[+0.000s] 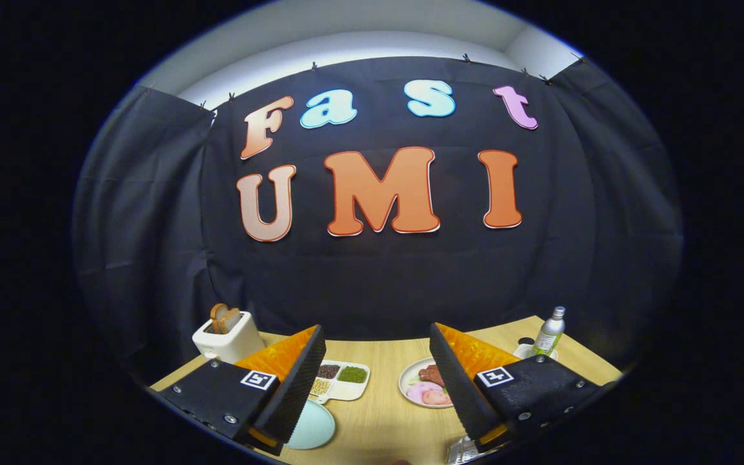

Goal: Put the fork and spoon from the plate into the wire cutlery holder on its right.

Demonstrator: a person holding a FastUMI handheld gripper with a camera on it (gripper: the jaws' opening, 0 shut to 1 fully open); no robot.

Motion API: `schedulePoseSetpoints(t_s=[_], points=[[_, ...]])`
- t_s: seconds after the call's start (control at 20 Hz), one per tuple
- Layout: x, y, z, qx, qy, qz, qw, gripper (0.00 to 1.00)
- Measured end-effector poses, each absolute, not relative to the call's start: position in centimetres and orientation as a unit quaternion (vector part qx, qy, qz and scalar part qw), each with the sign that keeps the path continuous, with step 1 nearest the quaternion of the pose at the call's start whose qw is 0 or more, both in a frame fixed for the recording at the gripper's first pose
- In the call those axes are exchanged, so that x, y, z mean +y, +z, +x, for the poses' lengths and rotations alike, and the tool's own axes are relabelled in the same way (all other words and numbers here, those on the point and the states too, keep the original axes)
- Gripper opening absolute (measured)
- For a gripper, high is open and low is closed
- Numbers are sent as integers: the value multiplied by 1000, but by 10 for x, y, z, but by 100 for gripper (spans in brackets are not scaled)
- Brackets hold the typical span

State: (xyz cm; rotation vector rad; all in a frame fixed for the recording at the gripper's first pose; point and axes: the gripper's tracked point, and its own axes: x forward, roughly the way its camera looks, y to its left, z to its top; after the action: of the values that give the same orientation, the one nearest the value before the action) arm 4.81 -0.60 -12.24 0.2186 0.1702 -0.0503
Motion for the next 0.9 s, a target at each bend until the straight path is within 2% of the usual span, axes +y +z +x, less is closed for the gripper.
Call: schedulePoseSetpoints(t_s=[0.4,0.75,0.9], points=[[91,-137,73,125,52,116,984,97],[174,-181,82,231,124,111,959,97],[203,-225,66,323,151,109,928,97]])
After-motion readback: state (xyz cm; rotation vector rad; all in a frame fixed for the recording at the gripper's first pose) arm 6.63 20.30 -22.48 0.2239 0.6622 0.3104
